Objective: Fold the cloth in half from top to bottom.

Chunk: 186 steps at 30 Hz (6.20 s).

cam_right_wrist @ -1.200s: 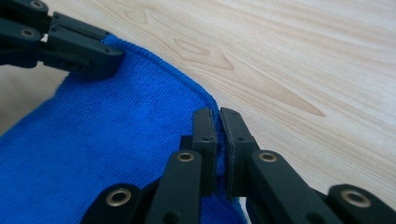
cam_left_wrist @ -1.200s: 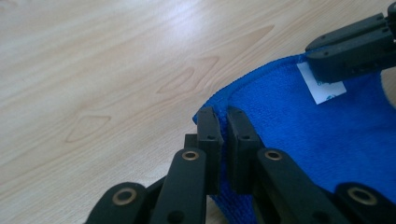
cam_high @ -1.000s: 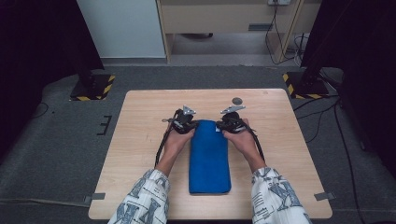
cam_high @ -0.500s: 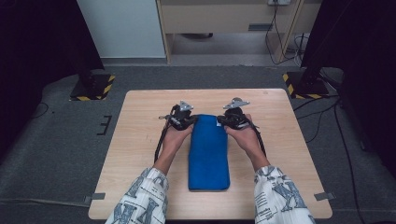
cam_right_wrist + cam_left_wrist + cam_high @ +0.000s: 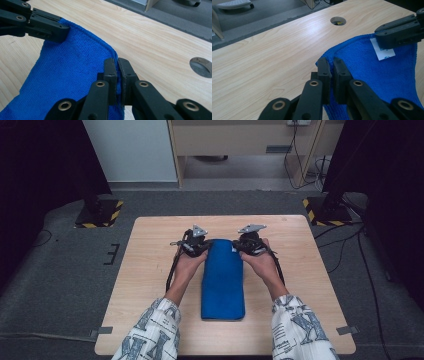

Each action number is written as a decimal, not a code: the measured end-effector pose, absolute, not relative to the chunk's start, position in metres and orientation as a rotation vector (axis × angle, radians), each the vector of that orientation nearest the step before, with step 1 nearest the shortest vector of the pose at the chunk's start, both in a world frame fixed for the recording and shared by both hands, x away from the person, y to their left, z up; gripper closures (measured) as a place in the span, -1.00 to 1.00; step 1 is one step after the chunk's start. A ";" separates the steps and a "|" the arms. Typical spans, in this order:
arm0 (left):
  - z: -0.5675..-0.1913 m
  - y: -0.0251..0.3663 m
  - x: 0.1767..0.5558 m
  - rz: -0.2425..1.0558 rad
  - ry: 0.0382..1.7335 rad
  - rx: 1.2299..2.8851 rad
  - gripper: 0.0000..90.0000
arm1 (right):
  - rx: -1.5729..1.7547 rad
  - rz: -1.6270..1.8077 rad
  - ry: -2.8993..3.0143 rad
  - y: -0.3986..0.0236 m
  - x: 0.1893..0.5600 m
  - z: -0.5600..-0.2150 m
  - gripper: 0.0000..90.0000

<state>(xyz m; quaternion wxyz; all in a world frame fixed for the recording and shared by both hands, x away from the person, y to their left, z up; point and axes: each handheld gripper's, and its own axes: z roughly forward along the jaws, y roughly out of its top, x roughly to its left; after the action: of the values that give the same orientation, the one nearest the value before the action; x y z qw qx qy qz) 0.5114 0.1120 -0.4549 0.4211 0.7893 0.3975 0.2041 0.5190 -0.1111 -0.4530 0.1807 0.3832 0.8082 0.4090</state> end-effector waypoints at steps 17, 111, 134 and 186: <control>-0.440 0.115 0.518 0.524 0.987 1.956 0.89 | 1.064 1.175 2.248 -0.108 0.528 -0.434 0.91; -0.494 0.148 0.369 0.378 0.911 1.965 0.40 | 0.745 1.266 2.469 -0.134 0.386 -0.503 0.79; -0.496 0.168 0.373 0.443 0.994 1.868 -0.21 | 0.686 1.243 2.568 -0.135 0.365 -0.506 0.17; -0.500 0.204 0.392 0.486 1.123 1.880 -0.81 | 1.105 1.289 2.166 -0.178 0.411 -0.490 -0.81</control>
<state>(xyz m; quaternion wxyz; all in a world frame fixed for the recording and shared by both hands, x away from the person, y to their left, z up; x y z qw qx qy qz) 0.3923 0.2039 -0.5002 0.4345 0.7549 0.4508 0.1953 0.4108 -0.1778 -0.4895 0.1934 0.3938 0.7722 0.4596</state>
